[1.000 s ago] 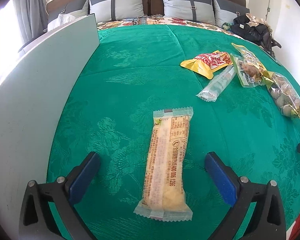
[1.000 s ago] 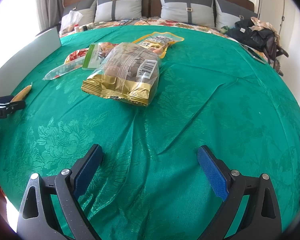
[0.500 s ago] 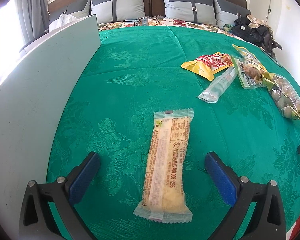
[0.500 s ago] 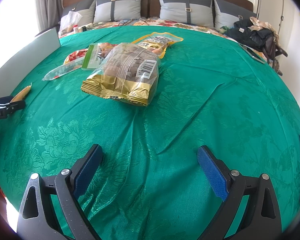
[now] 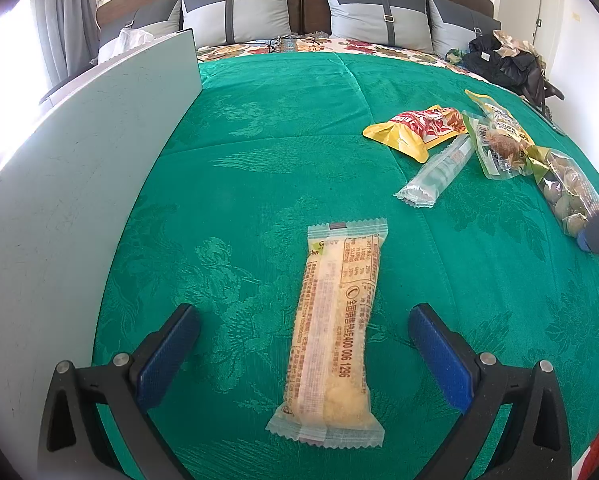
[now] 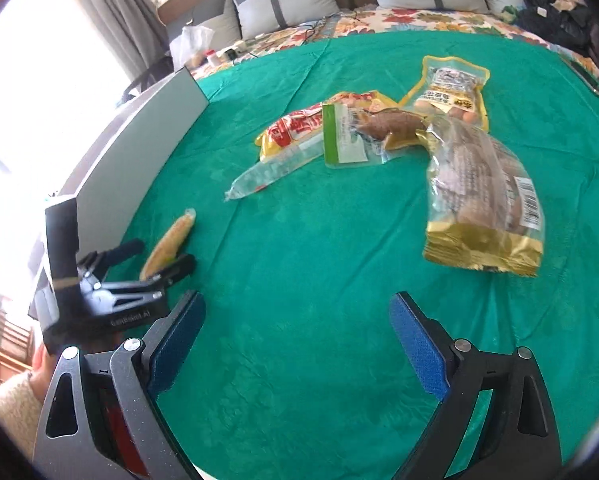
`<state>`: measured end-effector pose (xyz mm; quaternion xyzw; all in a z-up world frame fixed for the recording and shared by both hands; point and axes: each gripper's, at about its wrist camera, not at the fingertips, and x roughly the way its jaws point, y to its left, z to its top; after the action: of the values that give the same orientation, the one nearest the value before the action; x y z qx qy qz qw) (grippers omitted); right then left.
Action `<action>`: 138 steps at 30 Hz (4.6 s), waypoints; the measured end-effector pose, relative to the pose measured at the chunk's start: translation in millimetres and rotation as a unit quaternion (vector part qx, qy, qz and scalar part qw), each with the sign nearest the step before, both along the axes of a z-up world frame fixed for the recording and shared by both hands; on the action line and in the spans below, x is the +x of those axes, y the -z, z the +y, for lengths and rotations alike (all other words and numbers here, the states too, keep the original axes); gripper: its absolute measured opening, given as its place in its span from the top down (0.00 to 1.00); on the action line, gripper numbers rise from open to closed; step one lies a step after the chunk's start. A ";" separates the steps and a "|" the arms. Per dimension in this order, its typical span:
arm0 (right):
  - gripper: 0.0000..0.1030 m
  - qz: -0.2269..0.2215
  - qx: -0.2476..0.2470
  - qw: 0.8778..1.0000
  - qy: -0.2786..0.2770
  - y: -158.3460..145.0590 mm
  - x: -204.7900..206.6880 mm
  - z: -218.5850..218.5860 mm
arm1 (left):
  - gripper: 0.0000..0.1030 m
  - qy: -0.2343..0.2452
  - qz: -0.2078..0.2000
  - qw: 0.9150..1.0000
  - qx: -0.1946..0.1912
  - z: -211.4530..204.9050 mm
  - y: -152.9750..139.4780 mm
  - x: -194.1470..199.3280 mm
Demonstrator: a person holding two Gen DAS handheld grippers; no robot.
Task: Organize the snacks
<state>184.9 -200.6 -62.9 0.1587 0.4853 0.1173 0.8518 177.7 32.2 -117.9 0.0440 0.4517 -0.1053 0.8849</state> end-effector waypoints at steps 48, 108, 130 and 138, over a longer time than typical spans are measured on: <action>0.07 -0.070 -0.189 0.975 -0.093 43.9 -39.6 -6.2 | 0.00 -0.001 -0.001 1.000 0.000 0.7 0.3 -0.8; 0.81 0.103 -0.014 0.994 -0.042 7.9 -27.2 -17.7 | 0.79 0.014 0.086 0.974 -0.209 39.2 -65.3 -43.4; 0.34 -0.050 0.139 0.961 -0.234 -168.0 22.5 264.1 | 0.23 -0.304 -0.036 0.936 -0.176 322.1 -143.4 -71.8; 0.30 -0.097 -0.110 0.974 -0.173 -87.4 4.0 133.2 | 0.22 -0.194 -0.040 0.956 -0.217 212.0 -157.8 -60.9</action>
<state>188.9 -67.3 24.5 -0.0346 0.4301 0.2231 0.8741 116.8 244.2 39.9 -0.2332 0.3825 -0.0256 0.8937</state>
